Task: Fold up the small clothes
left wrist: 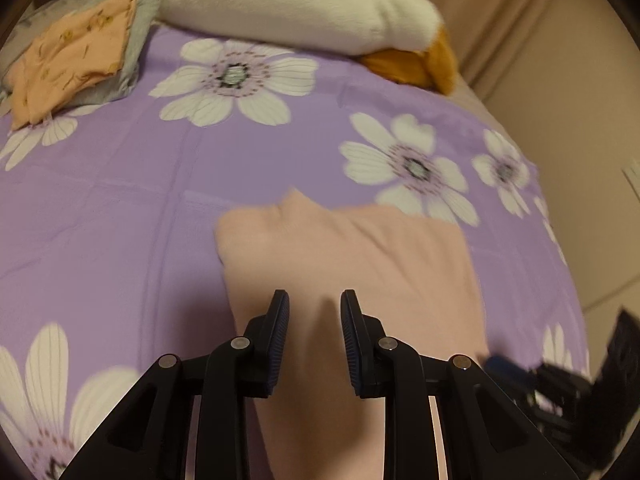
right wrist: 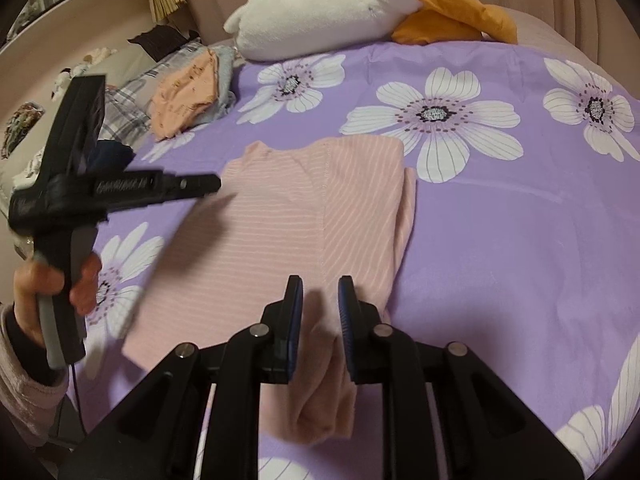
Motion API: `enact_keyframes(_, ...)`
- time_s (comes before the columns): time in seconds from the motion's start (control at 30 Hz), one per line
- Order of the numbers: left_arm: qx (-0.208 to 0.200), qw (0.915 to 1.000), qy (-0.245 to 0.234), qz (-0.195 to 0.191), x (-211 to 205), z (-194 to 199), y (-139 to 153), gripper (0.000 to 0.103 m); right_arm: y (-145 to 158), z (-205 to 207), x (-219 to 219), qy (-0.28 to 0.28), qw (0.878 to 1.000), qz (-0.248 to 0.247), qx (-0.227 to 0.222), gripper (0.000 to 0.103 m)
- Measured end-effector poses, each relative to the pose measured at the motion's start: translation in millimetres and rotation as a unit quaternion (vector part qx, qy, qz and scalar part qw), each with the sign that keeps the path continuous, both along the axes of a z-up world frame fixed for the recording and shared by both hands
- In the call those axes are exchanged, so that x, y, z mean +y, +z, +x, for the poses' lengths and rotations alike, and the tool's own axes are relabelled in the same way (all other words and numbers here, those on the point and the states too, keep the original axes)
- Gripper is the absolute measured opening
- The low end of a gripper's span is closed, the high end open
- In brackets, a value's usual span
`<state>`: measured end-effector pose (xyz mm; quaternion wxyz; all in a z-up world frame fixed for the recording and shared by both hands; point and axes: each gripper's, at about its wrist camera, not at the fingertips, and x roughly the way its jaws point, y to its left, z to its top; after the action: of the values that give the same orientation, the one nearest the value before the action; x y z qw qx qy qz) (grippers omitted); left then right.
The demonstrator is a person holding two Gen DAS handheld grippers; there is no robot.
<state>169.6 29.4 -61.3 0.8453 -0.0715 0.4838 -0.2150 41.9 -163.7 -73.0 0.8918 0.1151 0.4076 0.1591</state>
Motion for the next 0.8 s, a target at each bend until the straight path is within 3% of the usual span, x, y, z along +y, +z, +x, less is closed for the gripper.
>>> enact_keyframes(0.17, -0.01, 0.9997, -0.018, 0.01, -2, -44, 5, 0.023, 0, -18, 7, 0.013, 1.0, 0.005, 0.0, 0.019)
enact_keyframes(0.27, 0.0, 0.9994, -0.028, 0.022, -6, -60, -6, 0.023, -13, -22, 11, 0.012, 1.0, 0.002, 0.022, 0.019)
enact_keyframes(0.4, 0.025, 0.9989, -0.026, 0.031, -9, -64, -25, 0.023, -29, -17, 15, 0.003, 0.999, -0.014, 0.05, 0.014)
enact_keyframes(0.53, 0.016, 0.9987, -0.026, 0.041, -15, -74, -19, 0.023, -22, -23, 17, 0.001, 0.999, -0.015, 0.043, 0.019)
enact_keyframes(0.8, 0.017, 0.9985, -0.022, 0.048, -11, -99, -22, 0.023, -19, -36, 18, 0.006, 0.999, -0.016, 0.038, 0.02)
